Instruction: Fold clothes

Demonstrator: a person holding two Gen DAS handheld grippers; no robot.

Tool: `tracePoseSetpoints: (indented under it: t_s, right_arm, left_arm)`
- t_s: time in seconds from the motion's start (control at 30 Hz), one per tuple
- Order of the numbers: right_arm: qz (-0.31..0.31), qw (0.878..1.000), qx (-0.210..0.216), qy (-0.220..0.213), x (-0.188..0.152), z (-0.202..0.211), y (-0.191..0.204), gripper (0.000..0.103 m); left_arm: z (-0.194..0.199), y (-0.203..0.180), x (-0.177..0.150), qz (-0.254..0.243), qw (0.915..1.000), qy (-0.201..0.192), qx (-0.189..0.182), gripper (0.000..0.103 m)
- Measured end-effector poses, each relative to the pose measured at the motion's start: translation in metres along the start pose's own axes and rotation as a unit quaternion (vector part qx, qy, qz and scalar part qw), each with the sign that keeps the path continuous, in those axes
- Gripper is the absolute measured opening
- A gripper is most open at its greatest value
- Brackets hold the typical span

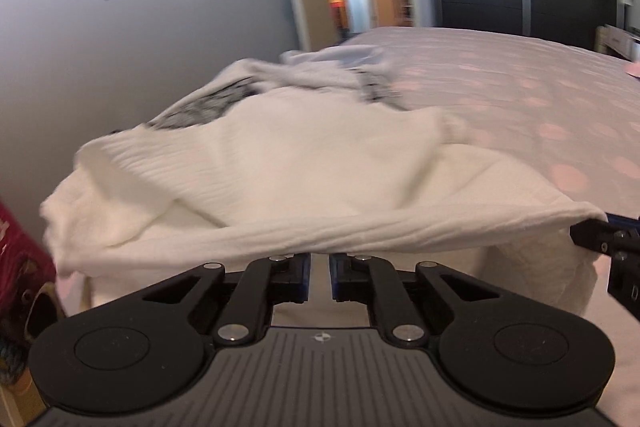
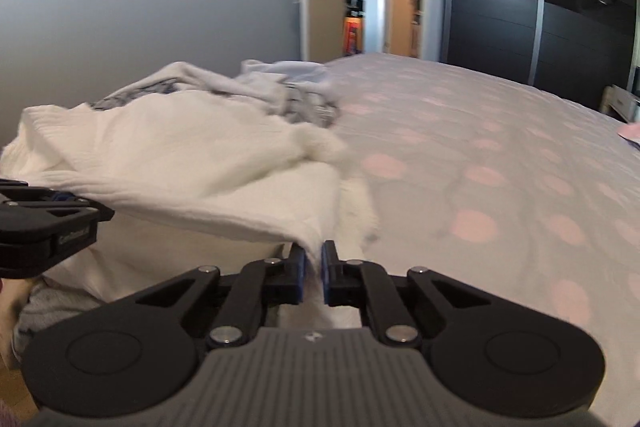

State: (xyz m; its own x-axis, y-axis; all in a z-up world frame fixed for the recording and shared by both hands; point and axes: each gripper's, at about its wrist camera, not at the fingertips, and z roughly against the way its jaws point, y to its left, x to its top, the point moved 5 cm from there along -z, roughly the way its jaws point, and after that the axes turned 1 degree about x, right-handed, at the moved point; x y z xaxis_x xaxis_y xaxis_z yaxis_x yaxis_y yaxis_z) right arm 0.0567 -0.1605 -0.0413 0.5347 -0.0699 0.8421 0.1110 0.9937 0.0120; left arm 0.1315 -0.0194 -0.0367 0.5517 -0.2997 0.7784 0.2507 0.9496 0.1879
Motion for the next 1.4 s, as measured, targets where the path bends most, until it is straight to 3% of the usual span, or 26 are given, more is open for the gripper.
tracePoseSetpoints:
  t_s: [0.27,0.47,0.63,0.7,0.83,0.9,0.93,1.1,1.27,1.4]
  right_arm:
    - [0.021,0.997,-0.066,0.021,-0.022,0.061,-0.073,0.009]
    - [0.026,0.993,-0.108,0.048,-0.049,0.108,-0.123,0.009]
    - [0.005,0.99,-0.098,0.106,-0.083,0.128,-0.142,0.009]
    - [-0.005,0.988,-0.08,0.131,-0.098,0.125,-0.14,0.01]
    - [0.001,0.987,-0.057,0.153,-0.106,0.121,-0.134,0.016]
    - [0.004,0.986,-0.046,0.163,-0.109,0.12,-0.131,0.03]
    - [0.006,0.985,-0.041,0.167,-0.111,0.119,-0.13,0.032]
    - [-0.001,0.989,-0.008,0.147,-0.089,0.13,-0.121,0.046]
    - [0.013,0.993,-0.002,0.116,-0.062,0.115,-0.116,0.063]
    - [-0.011,0.992,0.02,0.122,-0.056,0.074,-0.12,0.074]
  left_arm:
    - [0.047,-0.072,-0.006,-0.057,0.9924,0.013,-0.108,0.008]
    - [0.08,-0.101,-0.025,-0.082,0.983,0.03,-0.162,0.008]
    - [0.09,-0.101,-0.034,-0.101,0.9772,0.036,-0.184,0.012]
    - [0.087,-0.096,-0.034,-0.103,0.9782,0.04,-0.176,0.017]
    - [0.078,-0.082,-0.032,-0.098,0.9818,0.051,-0.155,0.018]
    - [0.073,-0.074,-0.031,-0.095,0.9833,0.056,-0.145,0.022]
    - [0.071,-0.07,-0.029,-0.093,0.9841,0.057,-0.14,0.024]
    - [0.06,-0.051,-0.015,-0.09,0.9891,0.045,-0.107,0.055]
    - [0.041,-0.036,-0.002,-0.097,0.9919,0.043,-0.069,0.057]
    - [0.016,-0.029,-0.003,-0.096,0.9924,0.054,-0.054,0.062]
